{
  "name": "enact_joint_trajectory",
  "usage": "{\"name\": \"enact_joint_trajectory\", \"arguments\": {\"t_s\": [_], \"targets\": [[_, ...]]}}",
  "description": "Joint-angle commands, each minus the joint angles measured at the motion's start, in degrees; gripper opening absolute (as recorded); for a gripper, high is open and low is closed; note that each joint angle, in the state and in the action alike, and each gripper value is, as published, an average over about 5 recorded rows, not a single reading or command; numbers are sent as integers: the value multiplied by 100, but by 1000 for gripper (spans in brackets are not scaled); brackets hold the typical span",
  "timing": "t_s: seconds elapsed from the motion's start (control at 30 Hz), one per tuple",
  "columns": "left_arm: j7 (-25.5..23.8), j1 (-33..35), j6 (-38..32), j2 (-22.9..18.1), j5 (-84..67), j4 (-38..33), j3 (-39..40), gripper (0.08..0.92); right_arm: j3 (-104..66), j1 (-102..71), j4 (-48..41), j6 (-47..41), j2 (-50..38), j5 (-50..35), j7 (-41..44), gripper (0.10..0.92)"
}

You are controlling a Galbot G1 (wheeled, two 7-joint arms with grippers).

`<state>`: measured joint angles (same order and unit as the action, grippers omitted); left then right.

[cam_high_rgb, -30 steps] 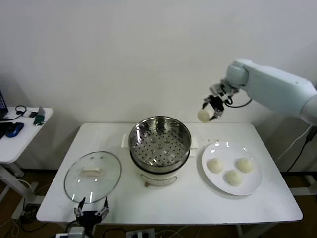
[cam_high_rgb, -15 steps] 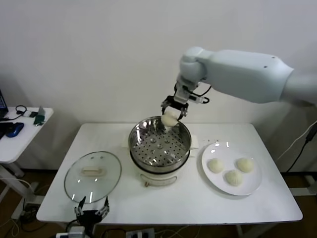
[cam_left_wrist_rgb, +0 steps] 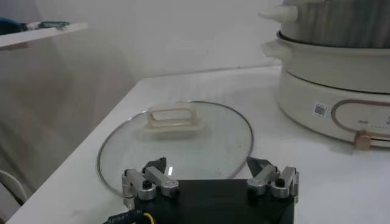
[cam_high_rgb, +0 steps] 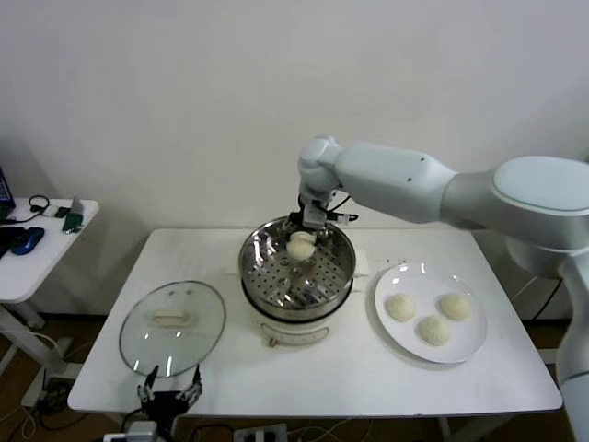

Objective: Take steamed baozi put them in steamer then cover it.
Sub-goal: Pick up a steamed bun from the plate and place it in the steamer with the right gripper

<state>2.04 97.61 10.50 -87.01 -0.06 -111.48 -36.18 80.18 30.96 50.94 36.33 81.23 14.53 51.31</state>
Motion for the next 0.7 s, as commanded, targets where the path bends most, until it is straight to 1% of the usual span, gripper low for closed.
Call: {"name": "enact_joint_trajectory", "arguments": {"t_s": [0.03,0.17,0.23,0.33,0.4,0.57,0.6,0.7], "targets": [[17,7,-41,-7,0,53,2,823,-453,-634,-1119,338,395,781,-277,679],[20,6,-51,-5,0,59,3,823,-521,-632,-1318,460,475,748,-261,680],[20,5,-51,-6,1,53,5,823,-510,-620,-1314,529,476,643,-261,698],[23,7,-58,-9,10,57,14,823,-530,-568,-1191,587,436,430,-293,764],[24,13,-62,-10,20,60,21,823,-496,-423,-993,581,355,127,-249,801],[21,35,-56,-20,75,36,49,823,6,614,-374,629,-47,-1285,159,822],[20,39,-54,-26,87,25,57,823,200,901,-269,610,-142,-1677,267,822],[20,57,-51,-47,122,-7,81,823,1119,1804,81,244,-507,-3281,715,823]]}}
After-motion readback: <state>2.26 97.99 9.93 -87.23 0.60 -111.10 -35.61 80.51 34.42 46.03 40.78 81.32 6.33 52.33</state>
